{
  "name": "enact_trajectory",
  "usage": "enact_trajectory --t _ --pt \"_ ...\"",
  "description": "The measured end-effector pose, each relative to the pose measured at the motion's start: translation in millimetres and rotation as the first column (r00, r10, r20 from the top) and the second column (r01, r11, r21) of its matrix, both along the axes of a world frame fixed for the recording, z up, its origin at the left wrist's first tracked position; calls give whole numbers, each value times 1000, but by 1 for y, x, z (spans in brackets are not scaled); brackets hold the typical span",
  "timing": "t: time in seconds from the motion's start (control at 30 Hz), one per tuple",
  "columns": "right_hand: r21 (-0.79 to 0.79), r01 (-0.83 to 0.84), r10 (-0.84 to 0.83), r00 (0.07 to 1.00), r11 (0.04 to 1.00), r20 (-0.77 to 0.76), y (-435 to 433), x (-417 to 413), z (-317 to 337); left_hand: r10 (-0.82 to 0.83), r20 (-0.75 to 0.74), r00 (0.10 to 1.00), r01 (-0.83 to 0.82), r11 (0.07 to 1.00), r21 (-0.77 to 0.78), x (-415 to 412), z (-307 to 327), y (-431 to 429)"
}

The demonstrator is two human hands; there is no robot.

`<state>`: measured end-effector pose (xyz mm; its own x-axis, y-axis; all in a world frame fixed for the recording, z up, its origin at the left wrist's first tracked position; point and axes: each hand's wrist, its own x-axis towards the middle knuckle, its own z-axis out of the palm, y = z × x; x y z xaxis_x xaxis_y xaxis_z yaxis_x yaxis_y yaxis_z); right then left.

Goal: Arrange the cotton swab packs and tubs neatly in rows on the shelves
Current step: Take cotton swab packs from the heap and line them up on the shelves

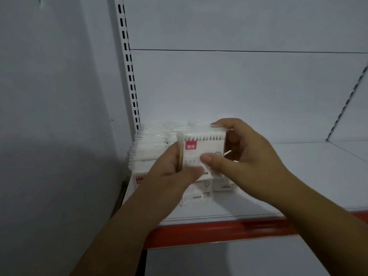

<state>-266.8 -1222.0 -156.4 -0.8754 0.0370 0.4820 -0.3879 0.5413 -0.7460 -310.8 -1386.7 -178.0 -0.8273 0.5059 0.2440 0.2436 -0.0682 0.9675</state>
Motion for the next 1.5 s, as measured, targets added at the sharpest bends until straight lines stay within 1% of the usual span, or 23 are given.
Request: enact_trajectory --t 0.07,0.1,0.13,0.17,0.2,0.27,0.3,0.33,0.37,0.43,0.57,0.67,0.87,1.07,1.17,1.23,1.27,1.3,1.33,1.4,1.43,1.47,1.5 --pt "-105 54 -59 998 993 -38 22 6 8 77 -221 972 -98 991 -90 -1 8 4" --pt "-111 70 -74 997 991 -27 38 9 9 141 -382 913 -216 963 -162 -2 11 3" --pt "-65 86 -86 996 994 -8 51 12 7 143 -552 822 -328 910 -253 -5 13 4" --pt "24 111 -111 994 994 20 63 14 2 65 -684 726 -414 836 -360 -9 11 8" --pt "116 143 -149 988 983 50 71 16 -7 -65 -751 657 -481 731 -484 -13 8 14" --pt "273 204 -237 967 940 94 74 15 -33 -346 -735 583 -595 433 -677 -24 -6 28" --pt "396 236 -273 961 887 41 73 12 -47 -420 -692 587 -625 309 -717 -28 -12 34" --pt "519 270 -283 957 811 -56 72 8 -59 -440 -660 609 -634 230 -738 -31 -16 37" --pt "602 309 -269 950 736 -159 73 4 -71 -433 -639 636 -633 180 -753 -34 -19 39" --pt "668 354 -253 935 654 -248 78 -4 -80 -403 -624 669 -635 125 -762 -35 -21 41" --pt "805 279 -80 957 524 -280 83 -17 -80 -399 -635 662 -671 62 -739 -33 -20 44" --pt "827 220 -13 968 517 -249 81 -31 -84 -411 -596 690 -650 11 -760 -35 -21 45" --pt "833 241 -32 965 498 -261 78 -47 -88 -394 -606 691 -648 33 -761 -44 -27 45" --pt "870 261 -88 965 418 -248 77 -47 -88 -395 -629 669 -670 45 -741 -44 -27 44" --pt "874 243 -87 970 421 -228 79 -42 -83 -424 -614 666 -664 40 -747 -39 -20 40" --pt "879 213 -97 977 426 -189 77 -36 -78 -433 -611 663 -649 74 -757 -35 -16 36" --pt "876 188 -86 982 443 -167 74 -32 -76 -426 -628 652 -643 128 -755 -33 -14 31" --pt "864 157 -65 987 478 -144 73 -29 -75 -390 -657 645 -630 214 -746 -34 -10 23" --pt "825 125 -38 991 551 -125 73 -26 -73 -303 -696 651 -607 342 -717 -34 -4 12" --pt "644 26 -86 994 765 62 71 -18 -59 15 -729 685 -583 611 -535 -46 8 -12" --pt "499 42 -120 985 866 126 71 -18 -51 219 -678 701 -601 693 -398 -58 12 -24" --pt "337 93 -158 973 937 170 72 -22 -43 400 -548 734 -615 734 -287 -70 14 -37" --pt "197 157 -197 959 968 206 74 -29 -36 516 -367 774 -612 759 -223 -83 13 -49"
